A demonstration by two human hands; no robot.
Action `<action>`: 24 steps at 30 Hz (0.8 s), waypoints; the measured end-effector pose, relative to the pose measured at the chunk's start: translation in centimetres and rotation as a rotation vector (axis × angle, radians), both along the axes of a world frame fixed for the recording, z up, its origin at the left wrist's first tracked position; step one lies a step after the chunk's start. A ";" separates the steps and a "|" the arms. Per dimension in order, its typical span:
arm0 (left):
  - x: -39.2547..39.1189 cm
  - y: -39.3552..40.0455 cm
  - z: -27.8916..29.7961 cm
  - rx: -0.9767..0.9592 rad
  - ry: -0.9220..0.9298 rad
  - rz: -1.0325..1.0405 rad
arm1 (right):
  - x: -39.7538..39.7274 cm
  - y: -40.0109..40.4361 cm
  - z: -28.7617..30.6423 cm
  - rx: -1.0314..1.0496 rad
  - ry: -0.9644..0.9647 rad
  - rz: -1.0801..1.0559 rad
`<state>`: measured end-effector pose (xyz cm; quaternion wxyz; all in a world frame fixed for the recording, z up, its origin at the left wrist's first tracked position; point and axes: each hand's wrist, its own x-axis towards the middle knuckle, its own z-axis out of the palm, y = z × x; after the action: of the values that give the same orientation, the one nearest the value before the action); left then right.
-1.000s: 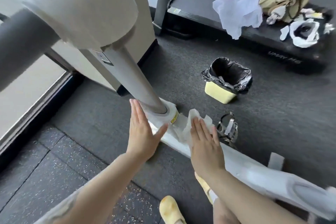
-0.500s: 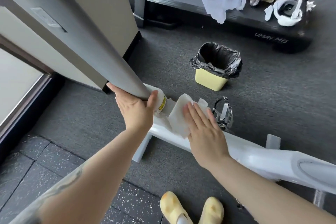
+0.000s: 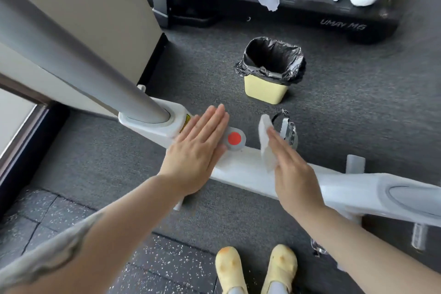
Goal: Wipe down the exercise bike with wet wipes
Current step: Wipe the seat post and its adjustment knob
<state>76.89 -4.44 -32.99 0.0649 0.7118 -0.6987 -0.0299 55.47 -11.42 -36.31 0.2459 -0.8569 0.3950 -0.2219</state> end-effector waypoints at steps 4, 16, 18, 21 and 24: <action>-0.5 -1.8 -0.8 0.003 -0.002 0.014 | -1.5 3.0 -1.1 0.157 -0.087 -0.314; 0.4 -1.8 -1.0 0.081 -0.021 -0.046 | 7.1 6.2 0.3 0.123 -0.231 -0.134; 0.4 -1.8 -0.9 0.059 -0.014 -0.072 | 8.1 4.7 0.3 0.146 -0.224 -0.171; 0.1 -1.9 -0.1 0.035 0.032 -0.079 | 9.7 3.5 1.1 0.241 -0.280 -0.264; -0.2 -1.7 0.9 0.106 0.019 -0.071 | 8.2 5.4 1.1 0.306 -0.346 -0.277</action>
<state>76.71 -6.15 -32.06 0.0324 0.6888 -0.7202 -0.0758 63.69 -6.02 -35.21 0.4038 -0.6968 0.4894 -0.3344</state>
